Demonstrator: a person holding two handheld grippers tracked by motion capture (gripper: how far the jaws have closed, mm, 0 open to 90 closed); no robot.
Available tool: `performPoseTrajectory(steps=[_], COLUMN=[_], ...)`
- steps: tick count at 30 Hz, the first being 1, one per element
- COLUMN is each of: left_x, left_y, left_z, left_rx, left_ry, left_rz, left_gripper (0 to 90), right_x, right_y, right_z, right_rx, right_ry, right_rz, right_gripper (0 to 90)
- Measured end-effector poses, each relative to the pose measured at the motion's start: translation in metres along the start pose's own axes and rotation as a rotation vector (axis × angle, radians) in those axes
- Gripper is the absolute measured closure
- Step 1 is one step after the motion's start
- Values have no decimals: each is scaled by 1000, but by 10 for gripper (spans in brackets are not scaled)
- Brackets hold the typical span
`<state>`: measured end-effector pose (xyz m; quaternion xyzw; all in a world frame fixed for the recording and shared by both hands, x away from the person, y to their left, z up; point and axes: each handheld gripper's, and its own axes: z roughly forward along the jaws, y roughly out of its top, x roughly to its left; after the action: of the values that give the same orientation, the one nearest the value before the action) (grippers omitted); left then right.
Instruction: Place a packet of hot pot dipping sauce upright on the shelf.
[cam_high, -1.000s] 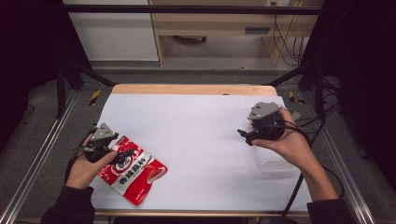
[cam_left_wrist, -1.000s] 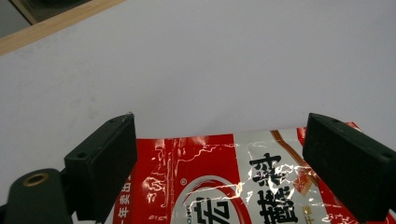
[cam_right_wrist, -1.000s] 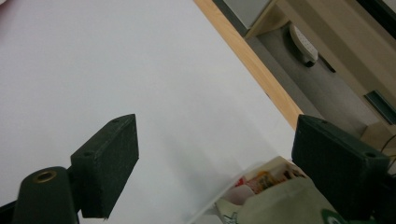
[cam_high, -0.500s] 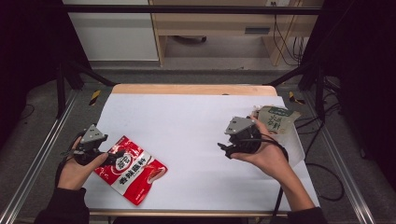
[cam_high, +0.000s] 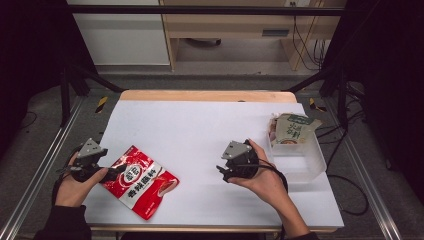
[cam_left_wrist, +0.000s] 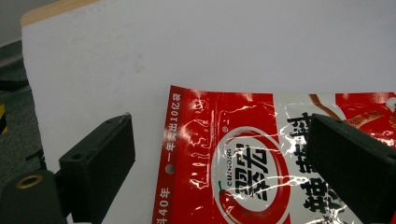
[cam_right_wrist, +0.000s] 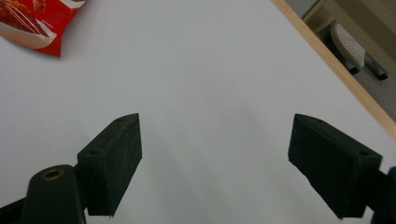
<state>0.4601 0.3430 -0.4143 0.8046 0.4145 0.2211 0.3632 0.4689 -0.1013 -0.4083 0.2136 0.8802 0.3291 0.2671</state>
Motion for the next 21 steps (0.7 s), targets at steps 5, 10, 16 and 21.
performPoseTrajectory(steps=[5,10,16,21], left_x=[0,1,7,8], left_y=[-9,-21,-30,-42], left_z=[-1,-3,-4,-2], left_rx=[17,31,38,64], left_ry=[12,18,46,34], left_rz=[-12,-26,-49,-65], left_gripper=[78,78,100,102], right_x=[11,17,22,23], right_y=[-12,-21,-28,-31], right_z=[12,14,12,15], right_rx=[8,2,-15,0], right_ry=[-5,-19,-30,-30], right_rz=[7,44,62,64], right_gripper=[185,186,185,181])
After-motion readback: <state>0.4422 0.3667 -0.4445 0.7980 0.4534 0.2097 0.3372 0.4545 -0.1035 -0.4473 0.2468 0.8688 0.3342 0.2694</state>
